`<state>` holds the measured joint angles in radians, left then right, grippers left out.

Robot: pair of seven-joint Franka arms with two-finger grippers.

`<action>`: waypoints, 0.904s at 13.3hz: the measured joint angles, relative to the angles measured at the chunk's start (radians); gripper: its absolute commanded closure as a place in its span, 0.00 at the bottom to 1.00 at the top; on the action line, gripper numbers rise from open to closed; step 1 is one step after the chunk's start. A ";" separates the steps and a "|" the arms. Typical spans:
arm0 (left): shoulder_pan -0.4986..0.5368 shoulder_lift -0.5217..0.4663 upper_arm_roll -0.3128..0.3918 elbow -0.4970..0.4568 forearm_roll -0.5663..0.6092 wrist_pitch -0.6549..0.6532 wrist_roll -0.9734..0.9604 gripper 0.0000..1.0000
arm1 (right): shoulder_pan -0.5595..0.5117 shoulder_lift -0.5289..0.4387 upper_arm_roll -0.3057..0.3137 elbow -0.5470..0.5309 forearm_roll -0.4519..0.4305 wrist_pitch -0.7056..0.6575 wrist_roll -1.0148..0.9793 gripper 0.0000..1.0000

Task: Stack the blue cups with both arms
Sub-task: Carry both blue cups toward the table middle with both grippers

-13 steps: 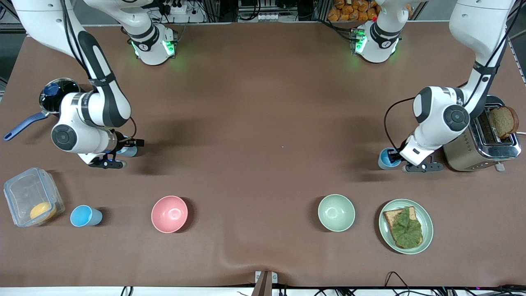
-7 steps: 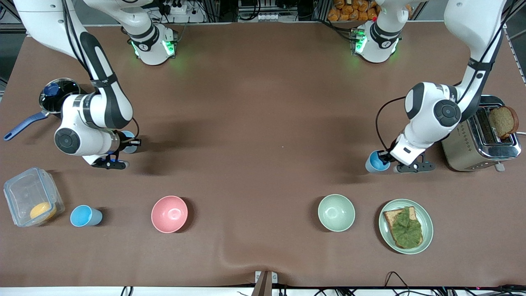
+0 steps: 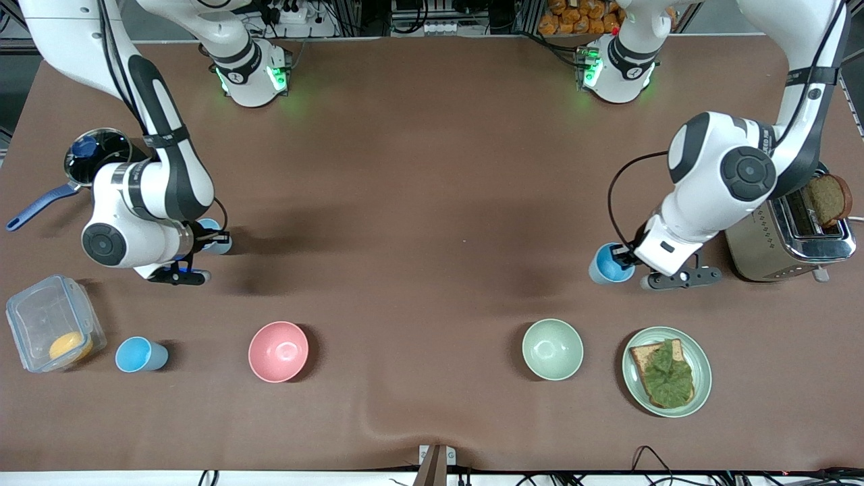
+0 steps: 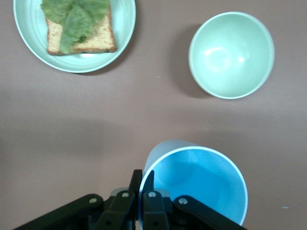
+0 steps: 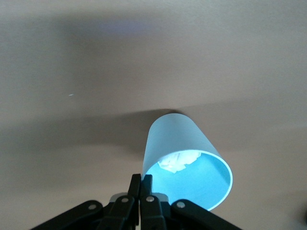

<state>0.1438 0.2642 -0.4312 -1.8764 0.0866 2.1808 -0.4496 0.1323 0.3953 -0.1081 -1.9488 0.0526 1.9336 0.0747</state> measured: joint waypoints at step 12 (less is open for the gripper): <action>-0.054 0.034 -0.118 0.085 0.000 -0.040 -0.287 1.00 | 0.446 0.148 0.012 0.314 0.304 -0.054 0.640 1.00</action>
<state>0.0896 0.2981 -0.5494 -1.7912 0.0866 2.1403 -0.7365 0.5781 0.5433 -0.0964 -1.6352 0.3569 1.8798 0.7142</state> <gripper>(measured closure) 0.969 0.974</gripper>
